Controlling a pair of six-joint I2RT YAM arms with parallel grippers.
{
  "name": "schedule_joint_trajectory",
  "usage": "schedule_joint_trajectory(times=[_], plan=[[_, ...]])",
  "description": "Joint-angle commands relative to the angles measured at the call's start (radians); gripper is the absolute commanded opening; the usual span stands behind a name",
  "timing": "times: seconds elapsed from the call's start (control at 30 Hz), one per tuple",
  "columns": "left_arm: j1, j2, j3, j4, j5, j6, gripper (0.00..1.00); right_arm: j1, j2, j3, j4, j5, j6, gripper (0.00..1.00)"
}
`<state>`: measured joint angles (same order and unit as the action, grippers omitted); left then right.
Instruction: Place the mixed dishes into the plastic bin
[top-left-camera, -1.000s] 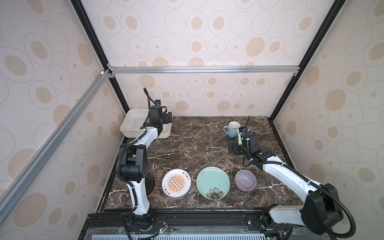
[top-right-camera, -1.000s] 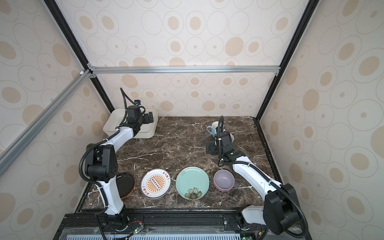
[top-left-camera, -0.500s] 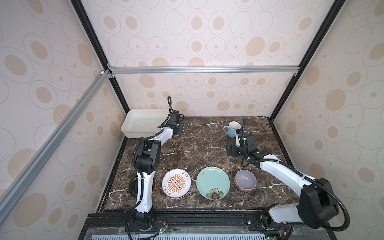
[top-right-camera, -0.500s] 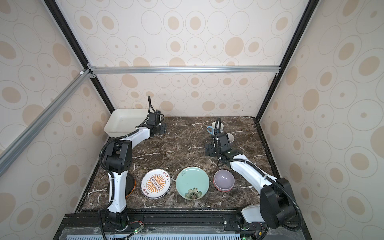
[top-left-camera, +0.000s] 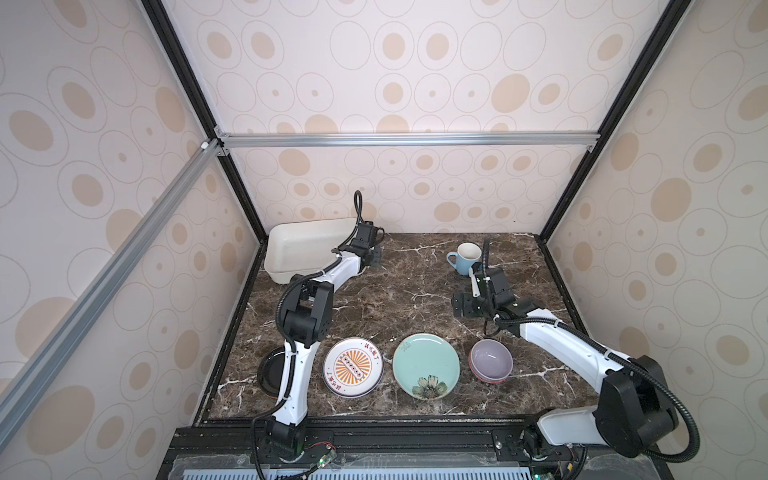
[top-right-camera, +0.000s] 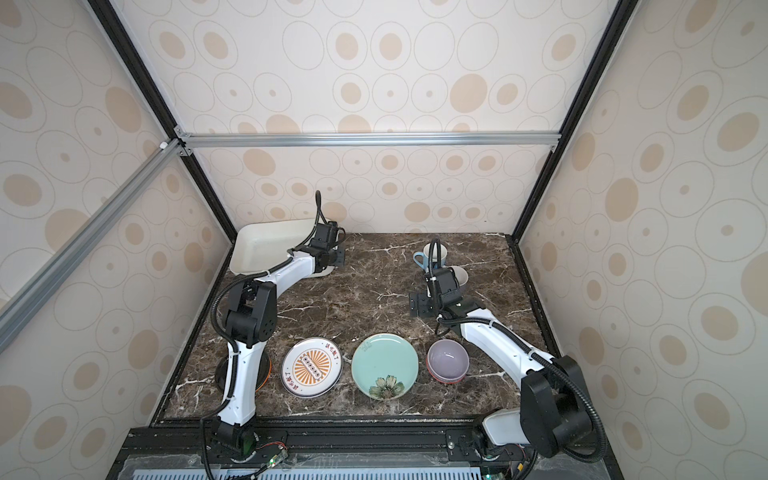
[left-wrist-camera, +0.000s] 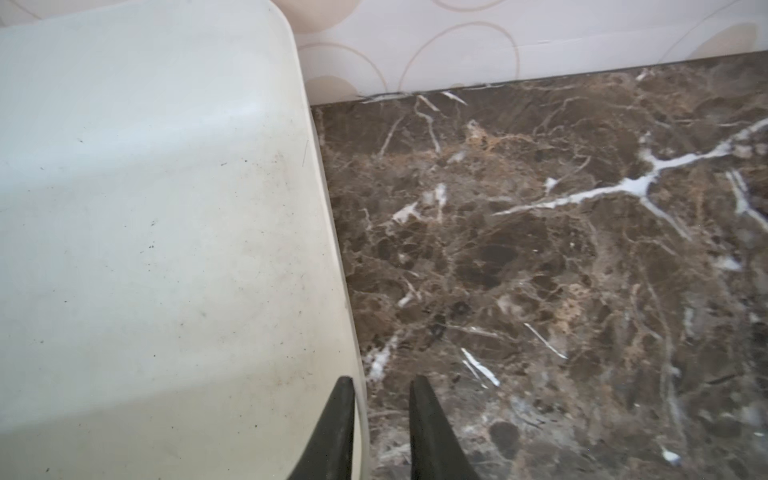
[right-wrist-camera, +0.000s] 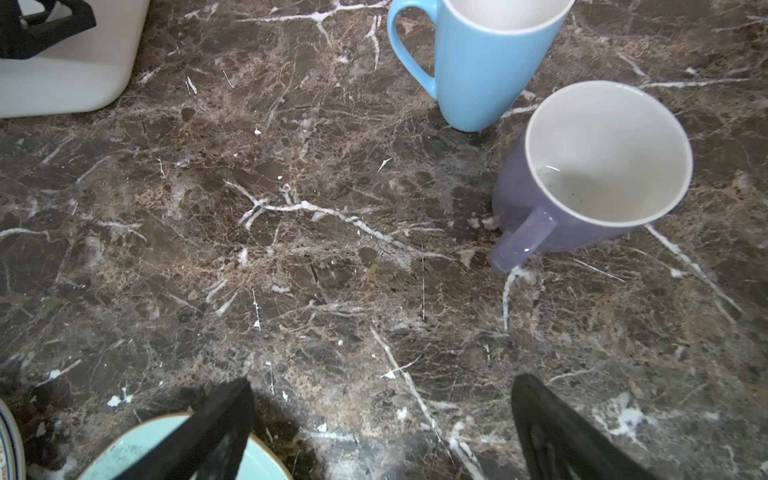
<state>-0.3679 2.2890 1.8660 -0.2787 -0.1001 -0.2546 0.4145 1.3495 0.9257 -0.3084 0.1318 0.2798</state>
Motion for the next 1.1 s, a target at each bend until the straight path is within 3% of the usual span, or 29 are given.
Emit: schedule_joint_trajectory(times=[0.0,0.3,0.6,1.07], plan=[[-0.050,0.008,0.044,-0.064,0.018,-0.075,0.24,0.007,-0.074,-0.011,-0.038,0.005,0.018,1.00],[-0.197,-0.130,-0.106,-0.048,-0.046,-0.250,0.24,0.006,-0.177,-0.021,-0.155,0.002,0.055,1.00],[-0.345,-0.200,-0.217,0.044,-0.025,-0.364,0.27,0.006,-0.236,-0.013,-0.335,0.055,0.106,1.00],[-0.378,-0.123,-0.109,0.037,-0.003,-0.347,0.30,0.033,-0.262,0.013,-0.502,-0.054,0.180,1.00]])
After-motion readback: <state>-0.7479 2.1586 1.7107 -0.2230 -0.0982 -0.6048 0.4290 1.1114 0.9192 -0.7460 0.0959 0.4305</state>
